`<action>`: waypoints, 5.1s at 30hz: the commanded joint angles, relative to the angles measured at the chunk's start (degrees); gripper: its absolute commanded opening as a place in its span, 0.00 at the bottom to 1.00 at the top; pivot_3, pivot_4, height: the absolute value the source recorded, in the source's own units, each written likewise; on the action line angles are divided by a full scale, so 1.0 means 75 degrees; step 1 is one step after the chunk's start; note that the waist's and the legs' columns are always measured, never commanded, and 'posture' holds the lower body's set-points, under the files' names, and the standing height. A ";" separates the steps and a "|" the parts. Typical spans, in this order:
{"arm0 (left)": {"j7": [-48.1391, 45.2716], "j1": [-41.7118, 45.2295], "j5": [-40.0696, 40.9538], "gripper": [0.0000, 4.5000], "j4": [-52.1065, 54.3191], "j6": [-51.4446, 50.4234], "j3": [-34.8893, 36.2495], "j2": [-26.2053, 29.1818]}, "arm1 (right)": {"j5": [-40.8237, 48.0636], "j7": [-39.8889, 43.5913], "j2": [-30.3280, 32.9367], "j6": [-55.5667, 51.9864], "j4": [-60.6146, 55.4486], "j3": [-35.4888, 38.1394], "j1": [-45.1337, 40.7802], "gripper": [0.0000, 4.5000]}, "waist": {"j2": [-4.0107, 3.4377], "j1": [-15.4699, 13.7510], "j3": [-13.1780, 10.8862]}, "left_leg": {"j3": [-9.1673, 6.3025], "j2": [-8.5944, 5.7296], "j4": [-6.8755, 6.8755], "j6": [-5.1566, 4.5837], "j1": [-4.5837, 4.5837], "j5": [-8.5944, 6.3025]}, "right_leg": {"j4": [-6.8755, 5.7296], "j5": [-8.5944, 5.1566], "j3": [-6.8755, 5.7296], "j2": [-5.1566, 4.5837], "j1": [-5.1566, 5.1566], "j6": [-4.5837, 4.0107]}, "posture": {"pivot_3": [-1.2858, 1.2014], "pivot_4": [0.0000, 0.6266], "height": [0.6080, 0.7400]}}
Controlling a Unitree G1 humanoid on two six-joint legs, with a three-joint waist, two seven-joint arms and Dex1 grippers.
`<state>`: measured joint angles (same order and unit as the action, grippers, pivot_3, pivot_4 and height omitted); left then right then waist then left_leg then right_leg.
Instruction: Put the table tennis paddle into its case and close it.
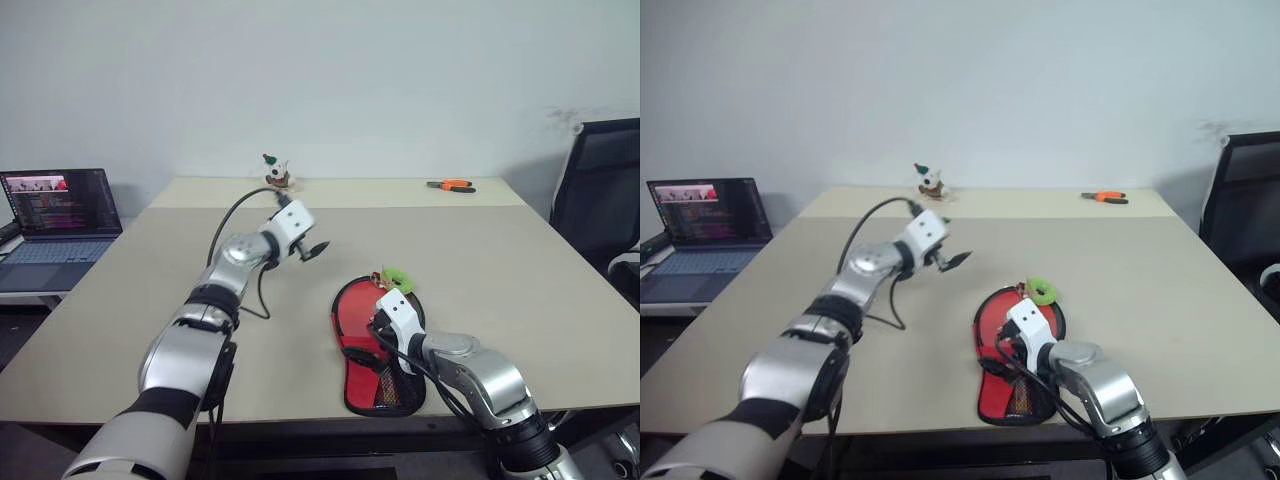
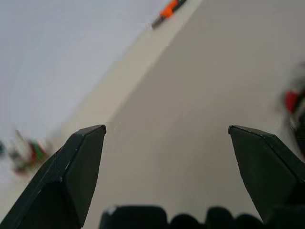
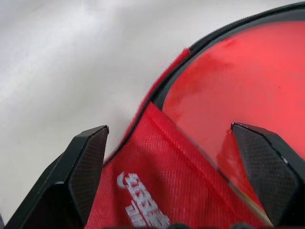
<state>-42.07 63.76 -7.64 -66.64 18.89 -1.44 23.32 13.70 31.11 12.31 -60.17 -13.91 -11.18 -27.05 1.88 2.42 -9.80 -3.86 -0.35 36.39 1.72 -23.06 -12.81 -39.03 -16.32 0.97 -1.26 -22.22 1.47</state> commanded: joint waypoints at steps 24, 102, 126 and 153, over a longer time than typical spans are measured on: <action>-0.2776 -0.2352 0.1860 1.00 0.4288 -0.2562 -0.1323 -0.0627 | 0.2092 0.2019 0.4129 -0.0009 -0.0380 0.1750 -0.0885 1.00 | -0.0042 -0.0072 -0.0034 | -0.0006 -0.0005 0.0063 -0.0011 -0.0100 -0.0002 | 0.0002 0.0008 -0.0015 0.0011 -0.0057 -0.0015 | 0.52 0.24 1.00; -0.2260 -0.1255 0.0189 1.00 -0.0714 -0.1124 -0.1207 -0.2498 | -0.2622 0.0759 0.1963 0.6520 0.9738 0.0388 -0.4477 0.01 | -0.0066 -0.0174 -0.0023 | 0.0016 -0.0019 0.0062 -0.0011 0.0023 -0.0003 | 0.0005 0.0007 -0.0018 -0.0004 0.0075 -0.0011 | 0.52 0.24 1.00; -0.2223 -0.1076 0.0232 1.00 -0.0742 -0.1234 -0.1141 -0.2771 | -0.1288 0.4437 0.5032 0.3270 0.2708 0.0612 -0.0985 0.01 | -0.0093 -0.0328 -0.0009 | 0.0003 -0.0028 0.0061 -0.0011 0.0016 -0.0005 | 0.0021 -0.0016 -0.0029 -0.0006 0.0083 0.0027 | 0.52 0.24 1.00; -0.1761 -0.0900 0.0142 1.00 -0.0839 -0.1142 -0.1155 -0.3114 | 0.1641 0.4788 0.6814 0.1006 -0.3649 0.1570 0.3739 0.01 | -0.0089 -0.0513 -0.0010 | -0.0046 -0.0025 0.0047 -0.0004 0.0010 -0.0012 | 0.0134 -0.0031 -0.0087 -0.0011 0.0145 0.0056 | 0.52 0.24 1.00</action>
<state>-56.60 58.27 -4.16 -70.27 11.52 -8.48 0.58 22.94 65.89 62.74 -52.05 -37.78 0.98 -0.08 1.21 -1.43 -9.88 -4.23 -0.54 36.74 1.69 -23.00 -12.90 -37.99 -16.55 0.28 -1.34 -21.13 1.89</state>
